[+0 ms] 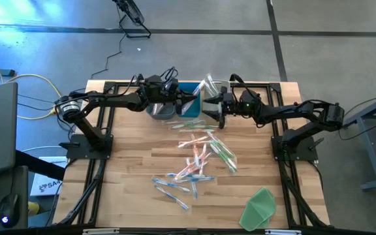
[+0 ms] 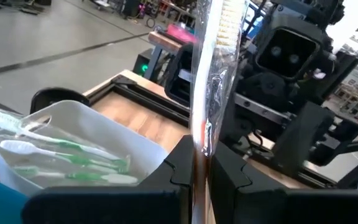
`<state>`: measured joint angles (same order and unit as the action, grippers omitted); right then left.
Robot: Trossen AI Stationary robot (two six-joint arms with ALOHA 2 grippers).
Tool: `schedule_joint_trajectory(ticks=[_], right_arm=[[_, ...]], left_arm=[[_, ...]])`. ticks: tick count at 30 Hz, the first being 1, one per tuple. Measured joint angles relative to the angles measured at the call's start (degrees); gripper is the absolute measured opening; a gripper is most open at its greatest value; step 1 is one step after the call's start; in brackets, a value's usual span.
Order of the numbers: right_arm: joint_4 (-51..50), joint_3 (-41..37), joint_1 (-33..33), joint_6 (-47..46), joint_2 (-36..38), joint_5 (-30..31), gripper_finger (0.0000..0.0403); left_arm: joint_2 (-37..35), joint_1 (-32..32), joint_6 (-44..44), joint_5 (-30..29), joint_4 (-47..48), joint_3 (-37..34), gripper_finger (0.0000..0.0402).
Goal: Pick & Place Toothbrushes
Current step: Put the orange toothbrush into the dark blue bin
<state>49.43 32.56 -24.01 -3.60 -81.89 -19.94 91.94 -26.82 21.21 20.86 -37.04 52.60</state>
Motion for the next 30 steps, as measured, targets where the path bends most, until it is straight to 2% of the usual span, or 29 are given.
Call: schedule_joint_trajectory(ticks=[3,11,14,23,30], right_arm=[[0.43,-0.02,0.07,1.28,0.0,-1.37,0.0243],[3.14,0.14,0.02,1.97,0.0,0.45,0.0243],[3.07,1.02,0.02,1.93,-0.34,3.08,0.0243],[3.1,7.54,0.02,0.38,-9.63,1.67,0.0243],[2.8,8.11,-0.38,0.37,-10.17,1.98,0.0243]], left_arm=[[0.0,0.51,-0.46,0.34,-0.01,0.0,0.0017],[0.0,1.37,-1.44,0.64,0.06,0.0,0.0017],[0.0,1.37,-1.44,0.64,-0.02,0.0,0.0017],[0.0,1.46,-1.44,1.98,1.3,0.0,0.0017],[0.0,0.97,-2.14,1.09,3.35,0.0,0.0017]])
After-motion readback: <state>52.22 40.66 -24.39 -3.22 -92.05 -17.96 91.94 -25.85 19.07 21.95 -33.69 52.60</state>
